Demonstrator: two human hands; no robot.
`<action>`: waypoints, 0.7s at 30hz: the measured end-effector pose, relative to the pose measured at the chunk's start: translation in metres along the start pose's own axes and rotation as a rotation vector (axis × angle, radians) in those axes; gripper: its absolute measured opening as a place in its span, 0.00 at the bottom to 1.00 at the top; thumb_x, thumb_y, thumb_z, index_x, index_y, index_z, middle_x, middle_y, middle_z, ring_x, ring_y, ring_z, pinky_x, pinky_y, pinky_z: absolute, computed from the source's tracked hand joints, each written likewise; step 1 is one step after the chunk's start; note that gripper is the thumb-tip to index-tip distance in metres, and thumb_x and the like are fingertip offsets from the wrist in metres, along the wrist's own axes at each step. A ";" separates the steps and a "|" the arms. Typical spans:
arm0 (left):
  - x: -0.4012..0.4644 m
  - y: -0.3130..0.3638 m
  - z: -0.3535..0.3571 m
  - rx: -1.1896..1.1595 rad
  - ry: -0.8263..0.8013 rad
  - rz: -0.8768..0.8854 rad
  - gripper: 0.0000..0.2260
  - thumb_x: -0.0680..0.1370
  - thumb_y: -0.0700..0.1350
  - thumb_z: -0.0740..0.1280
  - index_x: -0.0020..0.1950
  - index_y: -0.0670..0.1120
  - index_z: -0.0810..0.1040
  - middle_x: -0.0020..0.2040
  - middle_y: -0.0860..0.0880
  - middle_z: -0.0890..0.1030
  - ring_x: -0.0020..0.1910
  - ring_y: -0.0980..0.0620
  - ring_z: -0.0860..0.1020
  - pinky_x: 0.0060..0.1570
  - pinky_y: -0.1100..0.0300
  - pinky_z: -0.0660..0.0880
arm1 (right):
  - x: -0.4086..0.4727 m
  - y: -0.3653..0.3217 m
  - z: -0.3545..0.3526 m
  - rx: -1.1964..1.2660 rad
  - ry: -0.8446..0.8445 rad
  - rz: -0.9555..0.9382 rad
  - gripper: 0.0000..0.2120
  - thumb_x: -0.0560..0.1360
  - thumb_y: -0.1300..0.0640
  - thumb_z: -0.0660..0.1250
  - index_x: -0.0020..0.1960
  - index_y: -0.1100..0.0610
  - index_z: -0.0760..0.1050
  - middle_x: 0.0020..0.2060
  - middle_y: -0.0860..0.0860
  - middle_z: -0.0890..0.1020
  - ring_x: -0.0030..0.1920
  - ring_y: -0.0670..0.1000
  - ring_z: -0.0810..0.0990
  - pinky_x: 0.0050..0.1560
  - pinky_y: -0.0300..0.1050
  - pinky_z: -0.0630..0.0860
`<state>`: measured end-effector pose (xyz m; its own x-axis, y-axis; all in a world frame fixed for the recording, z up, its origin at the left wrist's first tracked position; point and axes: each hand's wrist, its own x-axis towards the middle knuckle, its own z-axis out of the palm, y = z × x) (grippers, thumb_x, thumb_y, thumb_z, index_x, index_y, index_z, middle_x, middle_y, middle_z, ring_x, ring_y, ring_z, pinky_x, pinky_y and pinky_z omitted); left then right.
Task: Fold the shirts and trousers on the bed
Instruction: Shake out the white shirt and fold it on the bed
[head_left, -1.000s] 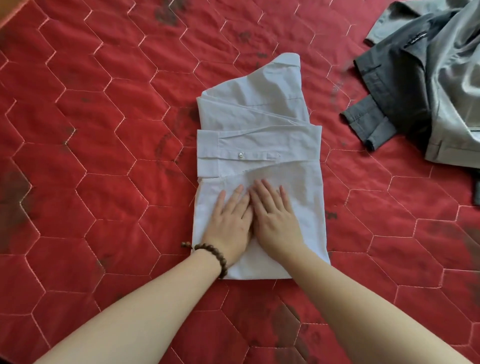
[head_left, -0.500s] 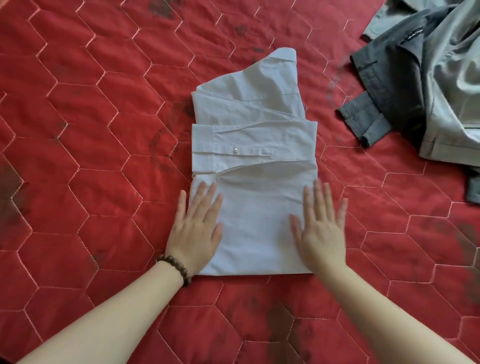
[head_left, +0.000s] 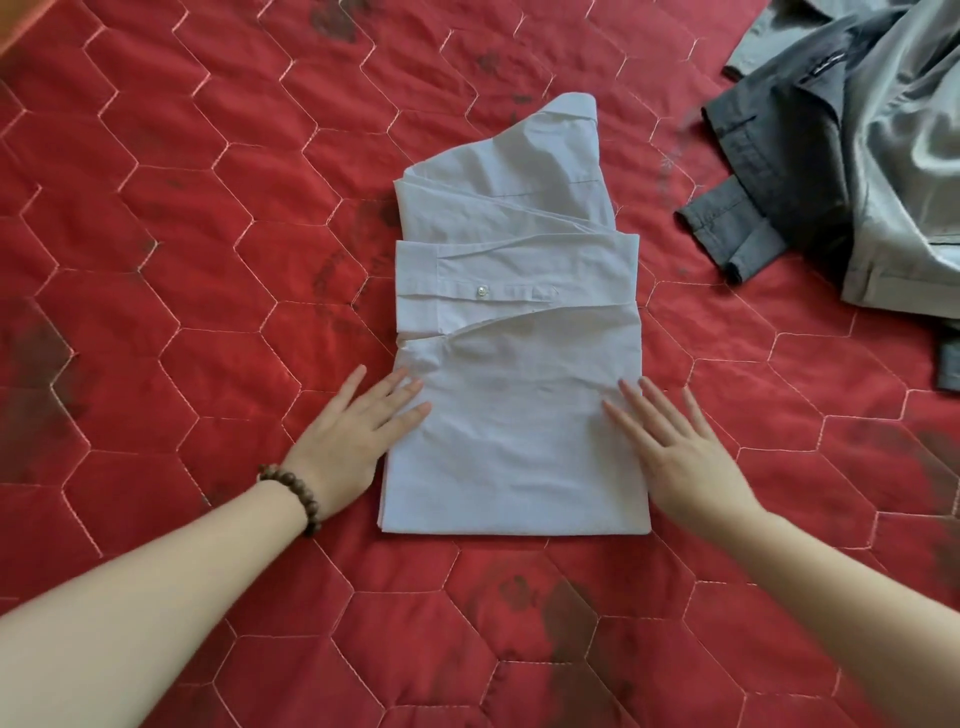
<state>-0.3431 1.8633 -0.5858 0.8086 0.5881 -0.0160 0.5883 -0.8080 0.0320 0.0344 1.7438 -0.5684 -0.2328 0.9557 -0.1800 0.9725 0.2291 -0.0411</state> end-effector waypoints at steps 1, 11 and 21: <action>0.000 -0.008 -0.001 0.029 -0.010 0.035 0.29 0.71 0.33 0.49 0.72 0.46 0.64 0.72 0.44 0.69 0.77 0.48 0.52 0.73 0.43 0.52 | 0.000 0.013 -0.005 -0.037 0.008 0.000 0.40 0.69 0.67 0.60 0.78 0.50 0.52 0.77 0.53 0.56 0.77 0.55 0.51 0.74 0.61 0.49; 0.020 0.009 0.003 -0.260 -0.117 -0.144 0.32 0.71 0.33 0.48 0.74 0.51 0.64 0.73 0.47 0.68 0.69 0.44 0.70 0.73 0.56 0.47 | 0.034 0.004 -0.012 -0.009 -0.055 -0.163 0.34 0.68 0.67 0.51 0.72 0.53 0.68 0.72 0.53 0.67 0.72 0.56 0.64 0.73 0.59 0.56; 0.029 0.005 -0.081 -1.048 -0.133 -0.474 0.12 0.75 0.50 0.65 0.48 0.44 0.84 0.48 0.52 0.83 0.46 0.60 0.75 0.53 0.56 0.72 | 0.028 -0.002 -0.091 0.886 -0.321 0.263 0.19 0.75 0.70 0.61 0.53 0.49 0.80 0.51 0.44 0.82 0.53 0.45 0.79 0.53 0.37 0.72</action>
<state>-0.3173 1.8788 -0.5052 0.5391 0.7655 -0.3513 0.5896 -0.0452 0.8064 0.0263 1.7869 -0.4838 -0.1243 0.8308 -0.5425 0.6728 -0.3312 -0.6615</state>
